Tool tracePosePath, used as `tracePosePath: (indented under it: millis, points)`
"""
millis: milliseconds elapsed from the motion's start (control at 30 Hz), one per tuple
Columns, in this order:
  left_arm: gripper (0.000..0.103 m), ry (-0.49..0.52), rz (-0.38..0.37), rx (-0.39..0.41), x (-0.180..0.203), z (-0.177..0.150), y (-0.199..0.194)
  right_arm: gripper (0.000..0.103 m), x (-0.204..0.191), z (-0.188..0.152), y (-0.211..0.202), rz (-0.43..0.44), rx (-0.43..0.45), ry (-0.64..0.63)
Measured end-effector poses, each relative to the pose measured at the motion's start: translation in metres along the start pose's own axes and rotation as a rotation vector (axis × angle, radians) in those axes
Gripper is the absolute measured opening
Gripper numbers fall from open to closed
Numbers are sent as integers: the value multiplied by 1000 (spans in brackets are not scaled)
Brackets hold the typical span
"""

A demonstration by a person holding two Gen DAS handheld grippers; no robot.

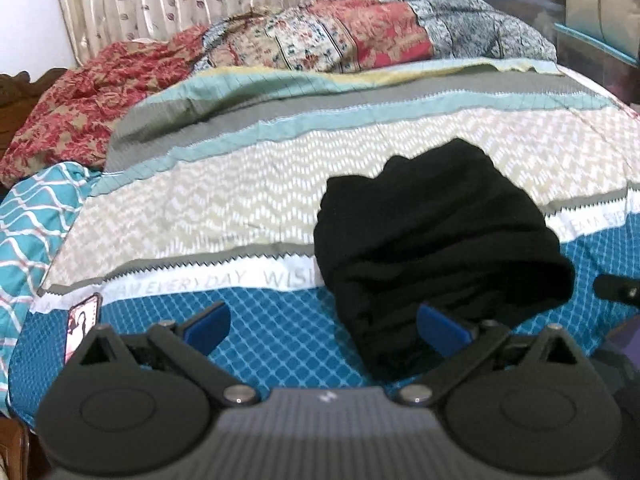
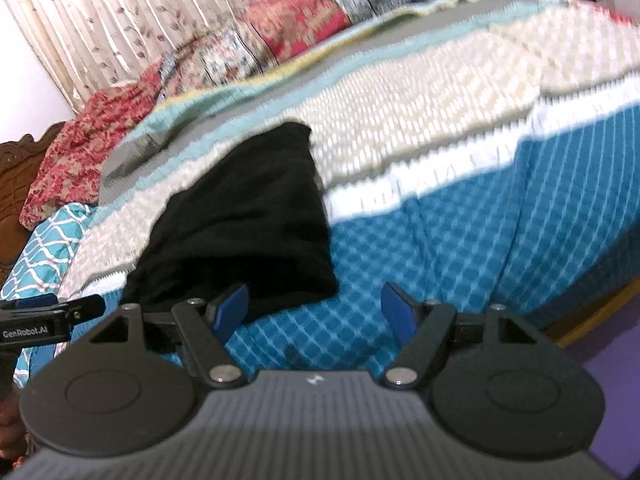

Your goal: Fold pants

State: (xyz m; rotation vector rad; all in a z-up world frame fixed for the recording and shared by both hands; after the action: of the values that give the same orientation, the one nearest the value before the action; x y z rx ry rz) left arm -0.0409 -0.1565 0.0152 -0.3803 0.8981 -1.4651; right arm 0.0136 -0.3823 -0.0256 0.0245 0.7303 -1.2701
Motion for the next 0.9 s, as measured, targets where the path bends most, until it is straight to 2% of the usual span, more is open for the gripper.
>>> tracePosePath:
  millis: [133, 300, 700, 900]
  points:
    - [103, -29, -18, 1, -4, 5, -5, 75, -17, 17, -14, 26, 76, -49]
    - [103, -45, 4, -7, -8, 2, -6, 78, -35, 25, -22, 74, 115, -83]
    - [103, -69, 29, -74, -20, -18, 4, 79, -56, -3, -3, 105, 22, -120]
    - [103, -61, 10, -113, -13, -25, 11, 80, -57, -5, -3, 98, 24, -120]
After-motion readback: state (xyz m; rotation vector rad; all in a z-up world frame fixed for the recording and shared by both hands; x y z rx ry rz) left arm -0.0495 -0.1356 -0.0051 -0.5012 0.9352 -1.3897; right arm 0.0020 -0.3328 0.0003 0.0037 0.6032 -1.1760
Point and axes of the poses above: each gripper's, at about its wrist camera, not at the fingertips, and y roughly the way its jaws point, x to its right, z to its top, the point moved 8 cm from there along y, roughly the way its jaws point, and after that the axes turned 6 degrees about y, right-handed, at the moved point
